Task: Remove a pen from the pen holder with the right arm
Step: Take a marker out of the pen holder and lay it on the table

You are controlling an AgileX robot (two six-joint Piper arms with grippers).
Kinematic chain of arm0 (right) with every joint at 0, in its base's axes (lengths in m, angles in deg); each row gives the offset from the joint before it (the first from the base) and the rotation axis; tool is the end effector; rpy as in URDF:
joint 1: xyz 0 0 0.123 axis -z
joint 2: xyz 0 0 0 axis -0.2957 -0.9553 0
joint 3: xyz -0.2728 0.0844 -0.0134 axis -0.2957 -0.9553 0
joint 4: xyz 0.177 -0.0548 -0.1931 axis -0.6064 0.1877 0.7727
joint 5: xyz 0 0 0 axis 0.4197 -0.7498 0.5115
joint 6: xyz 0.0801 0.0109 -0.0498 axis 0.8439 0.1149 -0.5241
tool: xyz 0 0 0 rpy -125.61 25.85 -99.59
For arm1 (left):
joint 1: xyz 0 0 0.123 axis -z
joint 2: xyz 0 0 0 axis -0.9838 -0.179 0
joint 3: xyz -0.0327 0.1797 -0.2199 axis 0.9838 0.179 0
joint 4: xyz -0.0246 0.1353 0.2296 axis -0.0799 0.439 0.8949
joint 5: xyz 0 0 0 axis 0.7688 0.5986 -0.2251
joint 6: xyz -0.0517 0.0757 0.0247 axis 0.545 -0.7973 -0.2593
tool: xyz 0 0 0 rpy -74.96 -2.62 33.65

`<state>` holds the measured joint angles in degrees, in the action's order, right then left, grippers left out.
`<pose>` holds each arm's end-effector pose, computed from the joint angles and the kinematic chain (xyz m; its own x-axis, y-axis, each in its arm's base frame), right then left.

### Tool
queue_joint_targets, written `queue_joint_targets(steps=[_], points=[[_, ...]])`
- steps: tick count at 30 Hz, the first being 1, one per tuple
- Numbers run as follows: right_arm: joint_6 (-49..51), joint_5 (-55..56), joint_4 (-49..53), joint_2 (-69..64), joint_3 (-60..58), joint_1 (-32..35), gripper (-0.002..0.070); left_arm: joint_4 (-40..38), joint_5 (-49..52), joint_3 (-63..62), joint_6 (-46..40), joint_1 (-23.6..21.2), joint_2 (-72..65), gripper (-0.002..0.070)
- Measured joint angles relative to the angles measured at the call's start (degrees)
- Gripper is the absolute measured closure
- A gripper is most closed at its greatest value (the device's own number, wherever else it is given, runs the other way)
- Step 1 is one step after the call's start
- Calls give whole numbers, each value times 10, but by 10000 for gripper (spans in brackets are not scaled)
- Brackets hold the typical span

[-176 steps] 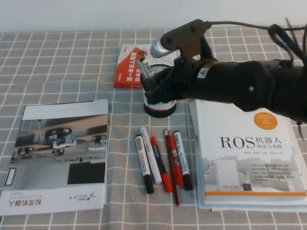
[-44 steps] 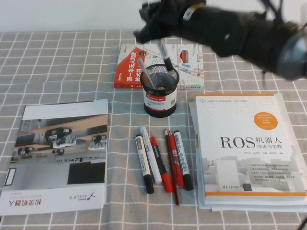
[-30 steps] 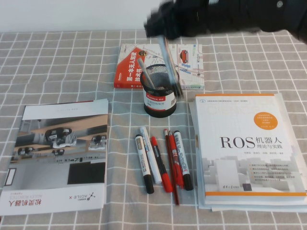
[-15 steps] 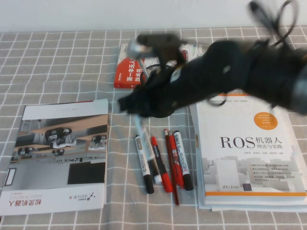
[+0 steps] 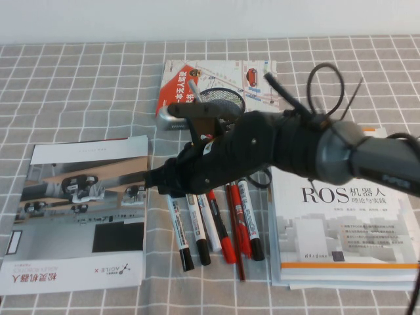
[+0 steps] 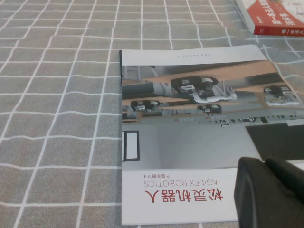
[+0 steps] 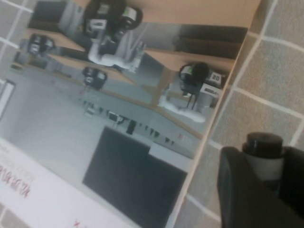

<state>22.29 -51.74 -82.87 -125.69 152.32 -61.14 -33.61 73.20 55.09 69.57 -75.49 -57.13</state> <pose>0.3261 0.3417 0.2060 -0.8177 -0.1757 -0.5482 -0.4633 0.7661 0.4454 0.0708 -0.0072 0.1687 -0.2999 0.0422 -0.9531 0.0998 0.9949 0.0127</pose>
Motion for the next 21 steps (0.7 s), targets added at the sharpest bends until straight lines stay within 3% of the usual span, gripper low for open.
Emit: queue_joint_targets(steps=[18, 21], points=[[0, 10, 3, -56, 30, 14, 566, 0, 0, 0, 0, 0, 0, 678], [-3, 14, 5, -56, 30, 14, 538, 0, 0, 0, 0, 0, 0, 678]])
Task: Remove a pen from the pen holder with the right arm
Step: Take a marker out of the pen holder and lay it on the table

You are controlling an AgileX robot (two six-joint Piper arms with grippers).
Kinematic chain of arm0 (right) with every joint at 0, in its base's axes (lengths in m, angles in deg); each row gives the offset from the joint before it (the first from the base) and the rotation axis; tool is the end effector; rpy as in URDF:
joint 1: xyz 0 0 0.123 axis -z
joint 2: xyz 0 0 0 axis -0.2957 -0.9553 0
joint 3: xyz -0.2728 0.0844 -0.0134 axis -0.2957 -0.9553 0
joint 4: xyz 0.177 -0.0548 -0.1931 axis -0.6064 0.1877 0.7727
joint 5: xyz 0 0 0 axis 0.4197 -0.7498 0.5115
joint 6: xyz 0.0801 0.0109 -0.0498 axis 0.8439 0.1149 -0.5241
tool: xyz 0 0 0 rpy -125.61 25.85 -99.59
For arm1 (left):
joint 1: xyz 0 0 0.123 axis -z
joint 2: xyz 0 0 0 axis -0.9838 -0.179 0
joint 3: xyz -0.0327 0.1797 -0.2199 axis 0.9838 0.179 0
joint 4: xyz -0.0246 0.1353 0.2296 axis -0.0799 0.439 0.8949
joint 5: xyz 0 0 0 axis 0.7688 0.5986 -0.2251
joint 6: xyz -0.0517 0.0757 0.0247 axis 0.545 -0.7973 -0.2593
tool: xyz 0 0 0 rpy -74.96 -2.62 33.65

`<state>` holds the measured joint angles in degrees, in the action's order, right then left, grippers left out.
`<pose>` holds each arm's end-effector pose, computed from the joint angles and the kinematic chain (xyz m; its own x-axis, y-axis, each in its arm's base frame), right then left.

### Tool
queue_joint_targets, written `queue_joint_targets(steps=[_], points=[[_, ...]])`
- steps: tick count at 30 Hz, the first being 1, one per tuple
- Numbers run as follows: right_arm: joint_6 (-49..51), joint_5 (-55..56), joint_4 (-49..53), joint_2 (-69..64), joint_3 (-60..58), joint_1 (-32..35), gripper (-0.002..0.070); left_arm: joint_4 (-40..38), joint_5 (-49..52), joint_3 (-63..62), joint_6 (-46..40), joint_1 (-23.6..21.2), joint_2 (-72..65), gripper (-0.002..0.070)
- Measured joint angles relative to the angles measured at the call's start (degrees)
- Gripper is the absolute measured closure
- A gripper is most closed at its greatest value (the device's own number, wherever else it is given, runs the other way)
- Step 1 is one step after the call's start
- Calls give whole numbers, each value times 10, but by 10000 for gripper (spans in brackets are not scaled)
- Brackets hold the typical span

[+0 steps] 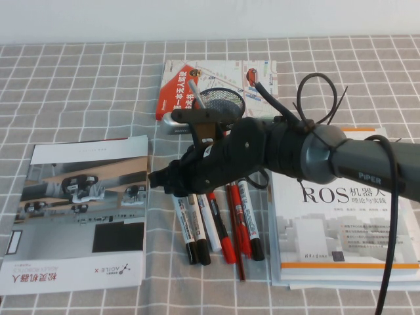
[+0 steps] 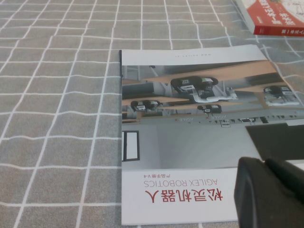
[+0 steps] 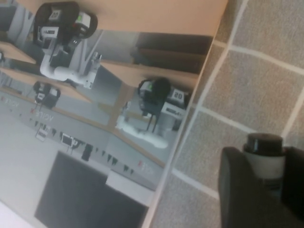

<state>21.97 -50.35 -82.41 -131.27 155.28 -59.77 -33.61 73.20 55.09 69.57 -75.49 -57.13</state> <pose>0.3474 0.3442 0.1765 -0.8256 -0.1685 -0.5385 -0.4396 0.7904 0.4266 0.0708 -0.0072 0.1687 -0.2999 0.0422 -0.9531 0.0998 0.9949 0.0127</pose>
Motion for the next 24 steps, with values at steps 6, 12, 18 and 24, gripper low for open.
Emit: queue_joint_targets(steps=[6, 12, 18, 24], points=[[-3, 14, 1, 0, 0, 0, 376, 0, 0, 0, 0, 0, 0, 678], [-4, 16, 23, 1, 0, 5, 344, 0, 0, 0, 0, 0, 0, 678], [-4, -35, 110, 78, -23, 5, 498, 0, 0, 0, 0, 0, 0, 678], [-6, 7, 163, 254, -178, 5, 671, 0, 0, 0, 0, 0, 0, 678]])
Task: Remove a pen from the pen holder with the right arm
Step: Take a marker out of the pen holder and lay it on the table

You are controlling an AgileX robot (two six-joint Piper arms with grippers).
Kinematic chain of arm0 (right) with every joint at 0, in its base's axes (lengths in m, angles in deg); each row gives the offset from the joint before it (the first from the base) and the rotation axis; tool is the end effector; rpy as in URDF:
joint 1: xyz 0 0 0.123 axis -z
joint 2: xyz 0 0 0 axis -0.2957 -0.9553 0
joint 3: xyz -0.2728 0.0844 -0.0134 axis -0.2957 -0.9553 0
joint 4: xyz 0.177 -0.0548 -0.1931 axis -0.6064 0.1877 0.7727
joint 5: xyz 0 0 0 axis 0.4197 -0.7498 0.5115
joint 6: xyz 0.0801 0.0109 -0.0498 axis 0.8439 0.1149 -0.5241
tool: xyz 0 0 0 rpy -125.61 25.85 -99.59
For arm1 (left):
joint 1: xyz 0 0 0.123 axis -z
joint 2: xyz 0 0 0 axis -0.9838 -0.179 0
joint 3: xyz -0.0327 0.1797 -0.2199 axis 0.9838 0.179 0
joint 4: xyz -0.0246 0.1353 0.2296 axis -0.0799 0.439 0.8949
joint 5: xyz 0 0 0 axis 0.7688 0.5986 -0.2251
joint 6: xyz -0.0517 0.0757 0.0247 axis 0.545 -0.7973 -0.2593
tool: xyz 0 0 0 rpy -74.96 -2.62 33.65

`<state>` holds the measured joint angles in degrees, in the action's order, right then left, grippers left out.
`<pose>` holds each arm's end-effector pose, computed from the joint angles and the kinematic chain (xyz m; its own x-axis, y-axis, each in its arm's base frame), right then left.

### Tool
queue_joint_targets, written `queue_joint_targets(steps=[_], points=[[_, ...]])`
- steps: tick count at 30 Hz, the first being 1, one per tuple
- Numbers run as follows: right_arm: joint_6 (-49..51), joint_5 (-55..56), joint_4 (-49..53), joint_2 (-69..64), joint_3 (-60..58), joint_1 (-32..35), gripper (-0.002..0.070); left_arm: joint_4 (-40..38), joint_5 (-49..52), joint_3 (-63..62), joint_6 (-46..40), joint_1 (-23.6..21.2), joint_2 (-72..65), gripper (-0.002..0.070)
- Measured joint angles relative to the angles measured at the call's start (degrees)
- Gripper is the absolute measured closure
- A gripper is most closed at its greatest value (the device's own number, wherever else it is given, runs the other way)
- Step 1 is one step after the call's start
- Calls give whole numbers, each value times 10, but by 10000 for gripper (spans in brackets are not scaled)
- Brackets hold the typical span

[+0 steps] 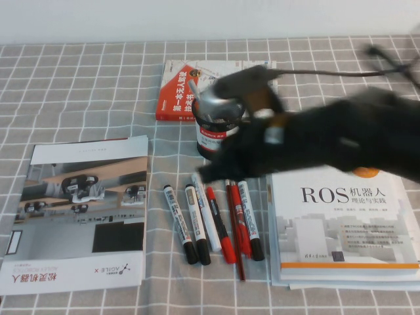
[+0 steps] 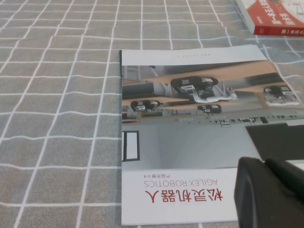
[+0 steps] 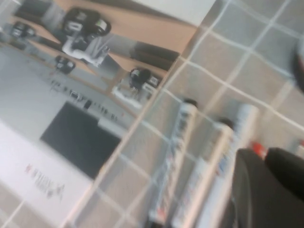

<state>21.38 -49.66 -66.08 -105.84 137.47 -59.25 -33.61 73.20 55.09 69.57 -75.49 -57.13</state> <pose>0.2877 0.2703 0.2712 -0.6155 -0.3106 -0.7243 -0.6123 0.7671 0.1913 0.0708 -0.0072 0.1687 -0.2999 0.0422 -0.9531 0.0998 0.9949 0.0127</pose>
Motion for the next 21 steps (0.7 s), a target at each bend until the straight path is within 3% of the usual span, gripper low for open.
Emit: queue_joint_targets(steps=[13, 21], points=[[9, -23, 18, 394, -245, 0, 688, 0, 0, 0, 0, 0, 0, 678], [26, -86, 36, 518, -326, 0, 688, 0, 0, 0, 0, 0, 0, 678]])
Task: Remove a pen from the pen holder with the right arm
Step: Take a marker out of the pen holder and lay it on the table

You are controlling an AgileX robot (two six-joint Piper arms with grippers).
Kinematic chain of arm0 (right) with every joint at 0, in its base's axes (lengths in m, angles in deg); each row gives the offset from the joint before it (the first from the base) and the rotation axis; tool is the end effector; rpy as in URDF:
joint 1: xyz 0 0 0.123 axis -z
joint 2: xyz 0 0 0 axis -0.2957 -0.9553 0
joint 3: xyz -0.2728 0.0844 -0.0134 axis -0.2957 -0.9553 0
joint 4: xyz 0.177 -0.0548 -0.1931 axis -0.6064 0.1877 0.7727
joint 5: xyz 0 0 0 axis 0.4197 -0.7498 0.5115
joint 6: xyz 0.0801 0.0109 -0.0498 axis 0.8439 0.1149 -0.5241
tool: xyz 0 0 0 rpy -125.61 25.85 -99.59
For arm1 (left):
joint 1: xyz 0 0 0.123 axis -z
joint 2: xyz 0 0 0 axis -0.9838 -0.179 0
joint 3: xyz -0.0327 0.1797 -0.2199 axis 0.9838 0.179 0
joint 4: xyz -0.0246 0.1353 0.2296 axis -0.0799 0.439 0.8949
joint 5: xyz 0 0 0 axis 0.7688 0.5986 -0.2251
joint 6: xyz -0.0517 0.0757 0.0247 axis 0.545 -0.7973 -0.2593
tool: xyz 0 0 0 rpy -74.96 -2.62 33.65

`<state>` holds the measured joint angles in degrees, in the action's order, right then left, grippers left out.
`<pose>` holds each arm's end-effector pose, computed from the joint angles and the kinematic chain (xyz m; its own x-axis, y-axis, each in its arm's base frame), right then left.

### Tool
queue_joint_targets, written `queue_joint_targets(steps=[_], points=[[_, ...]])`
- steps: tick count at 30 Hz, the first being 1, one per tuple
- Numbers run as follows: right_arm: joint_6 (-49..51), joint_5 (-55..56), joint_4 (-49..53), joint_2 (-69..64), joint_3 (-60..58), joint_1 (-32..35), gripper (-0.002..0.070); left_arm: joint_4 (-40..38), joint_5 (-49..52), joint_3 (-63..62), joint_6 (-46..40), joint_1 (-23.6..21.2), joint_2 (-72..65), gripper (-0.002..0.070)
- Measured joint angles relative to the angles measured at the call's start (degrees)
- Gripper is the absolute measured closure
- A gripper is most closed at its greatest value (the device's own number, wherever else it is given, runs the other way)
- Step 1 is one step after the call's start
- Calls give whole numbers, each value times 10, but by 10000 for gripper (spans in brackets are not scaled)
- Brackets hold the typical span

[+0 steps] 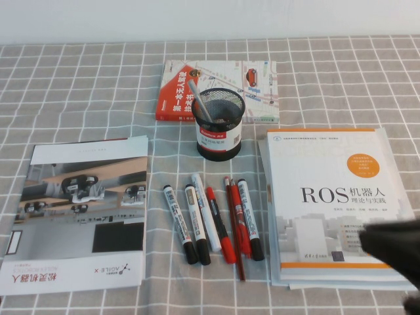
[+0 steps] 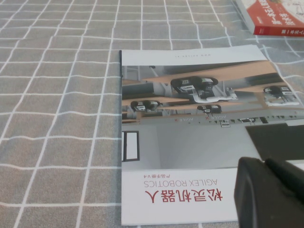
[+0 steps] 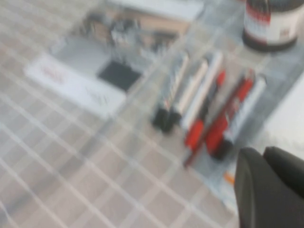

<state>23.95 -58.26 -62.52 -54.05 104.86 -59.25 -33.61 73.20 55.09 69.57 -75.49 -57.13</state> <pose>0.1205 0.1190 0.3187 -0.4951 -0.2325 -0.8372 -0.6482 0.7404 0.1777 0.0708 -0.0072 0.1687 -0.2999 0.0422 -0.9531 0.0998 0.9949 0.0127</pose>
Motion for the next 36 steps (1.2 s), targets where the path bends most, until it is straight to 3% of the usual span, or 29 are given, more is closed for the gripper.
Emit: queue_joint_targets(steps=[8, 16, 27, 36], points=[[0, -35, 41, 18, -57, 0, 688, 0, 0, 0, 0, 0, 0, 678], [1, 97, 104, 25, -149, 17, 688, 0, 0, 0, 0, 0, 0, 678], [2, 301, 13, 192, -361, 304, 688, 0, 0, 0, 0, 0, 0, 678], [2, 300, 6, 366, -402, 349, 688, 0, 0, 0, 0, 0, 0, 678]])
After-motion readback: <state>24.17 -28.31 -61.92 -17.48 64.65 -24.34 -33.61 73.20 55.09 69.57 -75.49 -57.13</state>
